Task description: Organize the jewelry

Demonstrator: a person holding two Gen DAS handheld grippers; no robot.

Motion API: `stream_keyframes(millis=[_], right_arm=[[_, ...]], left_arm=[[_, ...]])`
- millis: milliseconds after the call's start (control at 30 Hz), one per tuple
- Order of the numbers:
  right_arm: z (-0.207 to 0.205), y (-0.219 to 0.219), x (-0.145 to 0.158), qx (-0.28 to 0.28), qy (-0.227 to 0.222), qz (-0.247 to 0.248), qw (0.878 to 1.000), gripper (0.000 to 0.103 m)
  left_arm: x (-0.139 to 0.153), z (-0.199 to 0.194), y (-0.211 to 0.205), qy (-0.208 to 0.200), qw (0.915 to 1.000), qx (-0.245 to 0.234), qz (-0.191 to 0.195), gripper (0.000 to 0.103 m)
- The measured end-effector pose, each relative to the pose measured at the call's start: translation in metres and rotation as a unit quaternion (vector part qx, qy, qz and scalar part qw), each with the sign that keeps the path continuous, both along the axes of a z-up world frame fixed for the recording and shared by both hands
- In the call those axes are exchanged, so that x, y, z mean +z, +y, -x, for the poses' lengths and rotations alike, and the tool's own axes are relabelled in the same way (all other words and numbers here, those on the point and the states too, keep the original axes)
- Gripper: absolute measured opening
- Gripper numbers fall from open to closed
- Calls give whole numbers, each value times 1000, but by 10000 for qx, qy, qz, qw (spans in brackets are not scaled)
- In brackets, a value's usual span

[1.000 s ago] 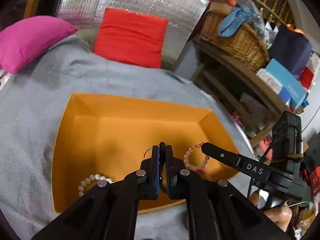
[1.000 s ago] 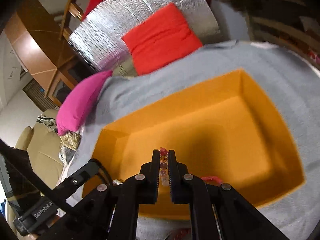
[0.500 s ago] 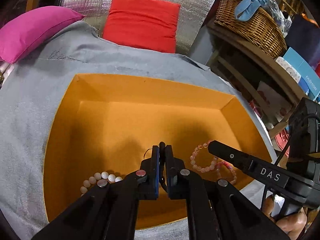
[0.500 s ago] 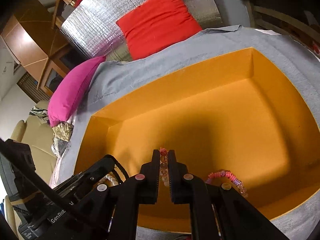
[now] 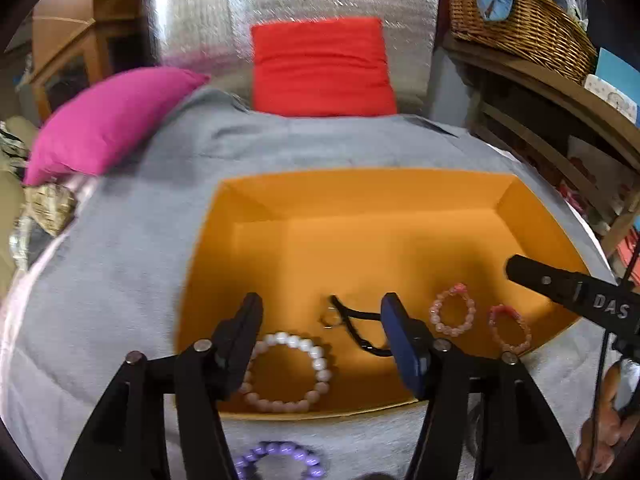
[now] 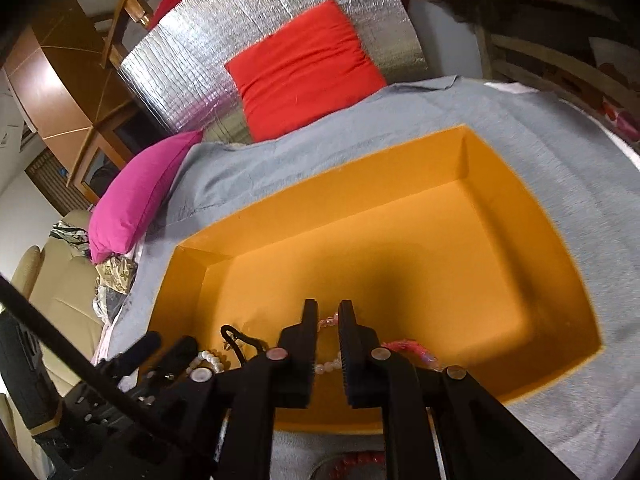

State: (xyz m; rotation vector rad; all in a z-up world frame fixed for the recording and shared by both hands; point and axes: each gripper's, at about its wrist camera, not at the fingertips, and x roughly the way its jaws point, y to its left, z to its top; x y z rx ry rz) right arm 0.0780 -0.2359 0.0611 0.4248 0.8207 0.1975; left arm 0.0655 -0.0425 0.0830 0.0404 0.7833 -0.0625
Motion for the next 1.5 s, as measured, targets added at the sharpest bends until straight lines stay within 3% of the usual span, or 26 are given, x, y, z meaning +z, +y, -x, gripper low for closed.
stream_keyframes(millis=[67, 667, 833, 1100, 1300, 1500], right_arm=[[6, -3, 5, -39, -53, -12, 10000, 21], [67, -8, 24, 87, -346, 87, 9993, 21], [87, -23, 20, 129, -306, 293, 9990, 21], [118, -54, 10, -106, -49, 76, 9999, 21], [133, -54, 2, -183, 144, -127, 9996, 21], [141, -47, -7, -163, 246, -119, 9995, 21]], left_arm=[[6, 7, 4, -87, 9999, 80, -61, 64], [26, 64, 21, -314, 9986, 238, -349, 67], [21, 78, 39, -213, 9986, 294, -378, 67], [-7, 113, 82, 250, 9962, 798, -226, 67], [-18, 138, 100, 389, 9938, 1041, -34, 68], [-26, 146, 100, 484, 9941, 960, 132, 68]])
